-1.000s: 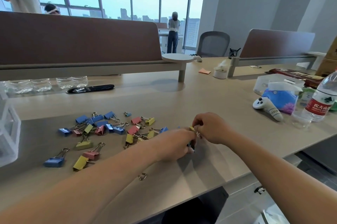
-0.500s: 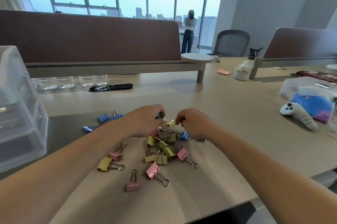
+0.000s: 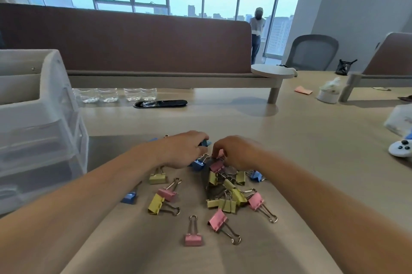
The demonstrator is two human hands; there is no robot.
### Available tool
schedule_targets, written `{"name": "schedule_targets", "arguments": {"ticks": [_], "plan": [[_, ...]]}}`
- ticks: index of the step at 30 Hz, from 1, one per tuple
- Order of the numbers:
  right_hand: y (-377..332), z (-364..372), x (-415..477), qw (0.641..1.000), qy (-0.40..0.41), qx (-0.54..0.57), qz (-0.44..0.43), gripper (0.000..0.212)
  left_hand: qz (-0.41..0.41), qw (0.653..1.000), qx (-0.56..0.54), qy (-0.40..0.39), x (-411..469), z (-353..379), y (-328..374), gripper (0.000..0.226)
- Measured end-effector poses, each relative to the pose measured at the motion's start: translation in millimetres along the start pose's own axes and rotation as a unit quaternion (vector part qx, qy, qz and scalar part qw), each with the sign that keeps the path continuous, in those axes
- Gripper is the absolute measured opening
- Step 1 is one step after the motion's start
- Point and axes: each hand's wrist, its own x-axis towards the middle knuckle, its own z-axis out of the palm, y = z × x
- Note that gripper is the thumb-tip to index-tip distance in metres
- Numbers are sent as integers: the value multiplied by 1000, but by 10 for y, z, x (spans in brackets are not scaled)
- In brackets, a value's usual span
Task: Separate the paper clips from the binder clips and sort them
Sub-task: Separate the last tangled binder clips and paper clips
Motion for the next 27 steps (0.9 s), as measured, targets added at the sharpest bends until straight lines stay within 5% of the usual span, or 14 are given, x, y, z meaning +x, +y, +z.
{"name": "schedule_targets", "arguments": {"ticks": [14,27], "plan": [[6,2,-45,999,-2,-48,-9,26,0,999,-25,37,22,82,65,32],[70,-206,-268,995,86,51,1,19,-15,996,-29,80,-78,-3,81,29]]}}
